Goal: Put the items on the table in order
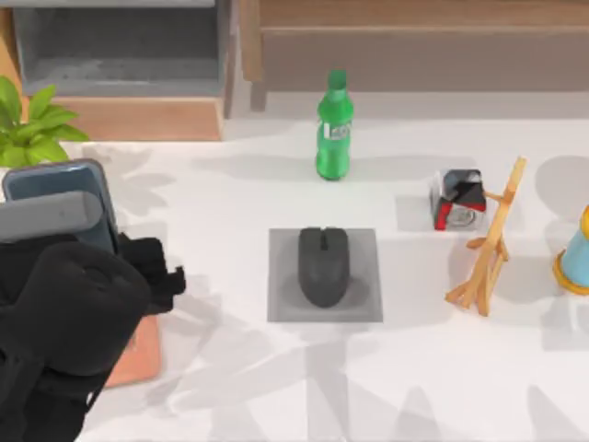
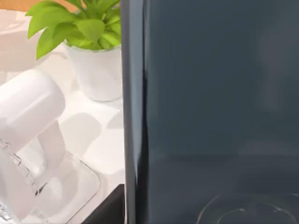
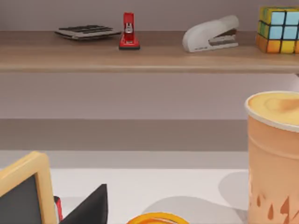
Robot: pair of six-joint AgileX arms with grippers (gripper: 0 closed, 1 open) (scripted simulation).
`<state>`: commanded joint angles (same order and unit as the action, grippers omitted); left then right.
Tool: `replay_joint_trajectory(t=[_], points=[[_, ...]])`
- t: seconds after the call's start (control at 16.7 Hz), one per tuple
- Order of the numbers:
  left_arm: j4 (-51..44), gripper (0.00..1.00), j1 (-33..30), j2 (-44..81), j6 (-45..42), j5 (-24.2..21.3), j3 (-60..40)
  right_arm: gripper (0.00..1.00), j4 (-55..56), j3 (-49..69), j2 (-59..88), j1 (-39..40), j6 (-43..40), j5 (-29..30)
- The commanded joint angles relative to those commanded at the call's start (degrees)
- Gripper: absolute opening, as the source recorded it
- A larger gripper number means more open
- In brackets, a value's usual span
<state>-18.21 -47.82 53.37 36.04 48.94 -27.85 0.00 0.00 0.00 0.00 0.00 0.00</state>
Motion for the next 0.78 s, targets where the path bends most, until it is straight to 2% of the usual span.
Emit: replay_joint_trajectory(t=[0.48,0.78], points=[[0.0,0.98,0.0,0.0,0.0,0.0,0.0,1.0,0.0,0.0,0.0,0.0,0.0,0.0],[0.0,1.0,0.0,0.0,0.0,0.0,0.0,1.0,0.0,0.0,0.0,0.0,0.0,0.0]])
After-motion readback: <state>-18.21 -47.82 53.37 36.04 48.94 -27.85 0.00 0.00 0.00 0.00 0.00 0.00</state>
